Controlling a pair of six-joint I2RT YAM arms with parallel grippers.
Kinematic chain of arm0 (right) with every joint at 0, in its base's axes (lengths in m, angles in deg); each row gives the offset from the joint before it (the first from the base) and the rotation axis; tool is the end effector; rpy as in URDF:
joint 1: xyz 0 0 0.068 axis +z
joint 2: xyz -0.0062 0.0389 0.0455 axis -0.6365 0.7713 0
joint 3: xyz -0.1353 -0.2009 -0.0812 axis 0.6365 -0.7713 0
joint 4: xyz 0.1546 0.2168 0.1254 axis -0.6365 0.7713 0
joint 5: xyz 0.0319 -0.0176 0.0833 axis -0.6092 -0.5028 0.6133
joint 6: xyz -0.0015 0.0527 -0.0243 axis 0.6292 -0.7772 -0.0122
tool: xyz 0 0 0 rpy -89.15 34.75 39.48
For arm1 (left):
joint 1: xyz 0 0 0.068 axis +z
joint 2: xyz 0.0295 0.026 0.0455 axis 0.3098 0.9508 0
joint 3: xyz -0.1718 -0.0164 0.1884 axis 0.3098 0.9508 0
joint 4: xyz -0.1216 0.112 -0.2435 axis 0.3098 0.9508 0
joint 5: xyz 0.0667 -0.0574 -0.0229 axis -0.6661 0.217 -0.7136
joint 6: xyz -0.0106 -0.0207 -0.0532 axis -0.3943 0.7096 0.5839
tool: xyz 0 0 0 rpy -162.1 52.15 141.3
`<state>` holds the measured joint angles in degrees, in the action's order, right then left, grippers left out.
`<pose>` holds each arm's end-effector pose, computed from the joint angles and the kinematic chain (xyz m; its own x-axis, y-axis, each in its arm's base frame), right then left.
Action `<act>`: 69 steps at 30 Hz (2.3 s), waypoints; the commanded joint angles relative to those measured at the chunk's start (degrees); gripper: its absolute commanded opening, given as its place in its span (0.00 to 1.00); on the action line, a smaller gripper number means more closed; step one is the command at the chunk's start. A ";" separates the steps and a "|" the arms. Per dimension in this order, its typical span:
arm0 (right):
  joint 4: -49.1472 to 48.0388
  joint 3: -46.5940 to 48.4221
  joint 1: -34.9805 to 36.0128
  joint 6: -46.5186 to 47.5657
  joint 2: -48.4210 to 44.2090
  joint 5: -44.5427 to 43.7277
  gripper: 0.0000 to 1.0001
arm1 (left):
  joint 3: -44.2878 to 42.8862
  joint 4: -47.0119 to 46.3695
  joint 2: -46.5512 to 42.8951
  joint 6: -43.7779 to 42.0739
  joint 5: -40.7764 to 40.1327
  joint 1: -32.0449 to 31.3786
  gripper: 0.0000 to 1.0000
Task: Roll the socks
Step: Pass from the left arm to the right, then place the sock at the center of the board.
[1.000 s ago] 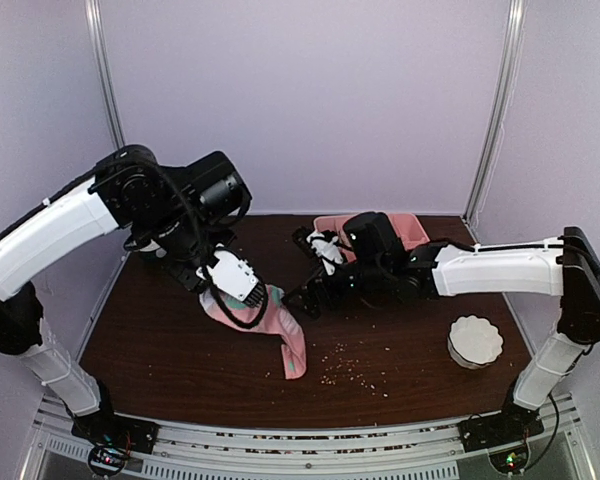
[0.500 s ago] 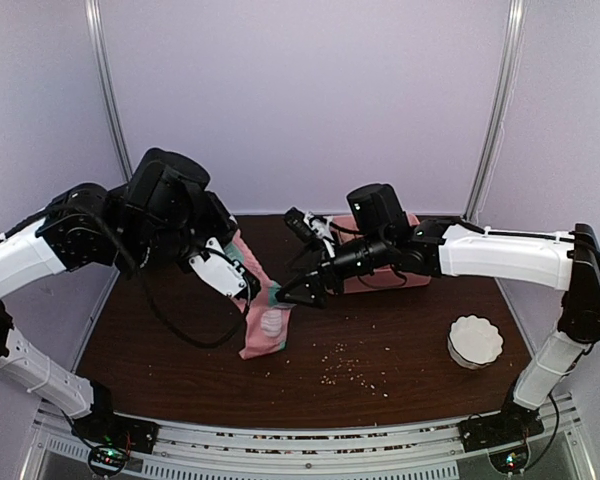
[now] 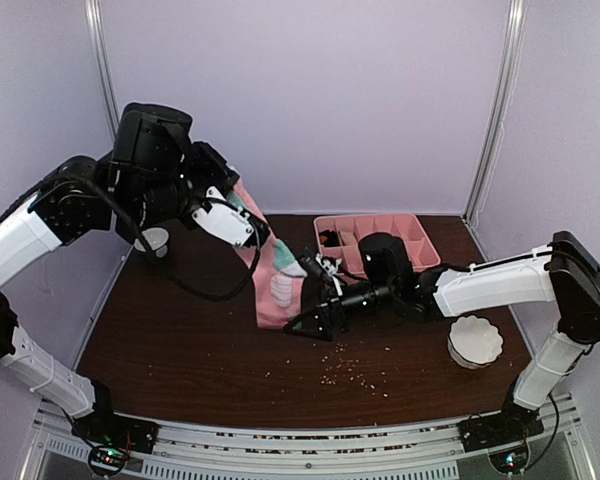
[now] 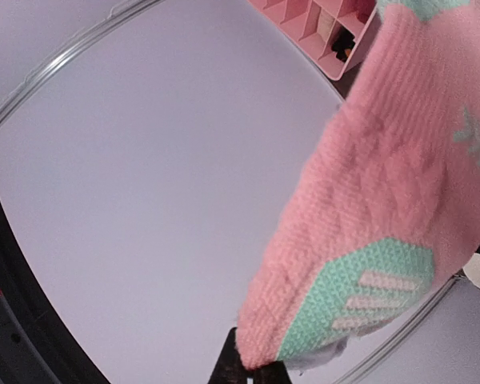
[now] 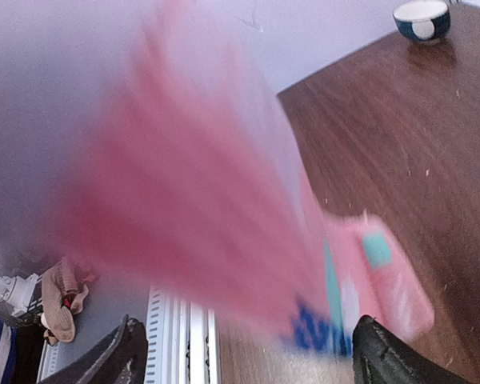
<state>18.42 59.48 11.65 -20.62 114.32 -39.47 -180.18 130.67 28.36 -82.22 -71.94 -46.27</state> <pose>0.2175 0.3210 0.1842 -0.5015 -0.3118 -0.8070 -0.8380 -0.0568 0.5427 0.1600 -0.2732 0.4559 0.4771 0.8017 0.3601 0.1122 -0.4620 0.8798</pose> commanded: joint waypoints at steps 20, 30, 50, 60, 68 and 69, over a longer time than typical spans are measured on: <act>-2.12 -5.20 -0.18 6.79 -10.19 -29.74 0.95 | -3.46 4.98 -0.19 8.41 0.93 2.13 0.00; -16.08 1.26 1.31 -0.55 -0.37 -10.65 1.00 | -3.54 3.81 1.13 9.37 -0.14 1.65 0.00; -23.21 -7.03 2.64 -27.87 6.41 -7.66 0.00 | -11.76 28.14 9.37 30.17 6.18 7.18 0.00; -5.39 -2.29 3.22 -32.73 13.87 -10.26 0.00 | 1.63 13.05 21.08 34.54 8.97 18.92 0.00; -6.35 4.30 0.58 -33.87 20.25 -12.35 0.23 | -0.48 -6.07 35.26 32.92 4.11 24.93 0.00; -9.54 3.85 0.13 -35.80 20.76 -10.32 0.27 | -1.43 -6.38 37.18 33.31 4.05 25.67 0.00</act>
<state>14.42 62.78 13.59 -52.53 133.40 -51.45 -178.80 135.11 60.93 -49.39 -64.79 -23.69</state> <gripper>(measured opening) 0.215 0.014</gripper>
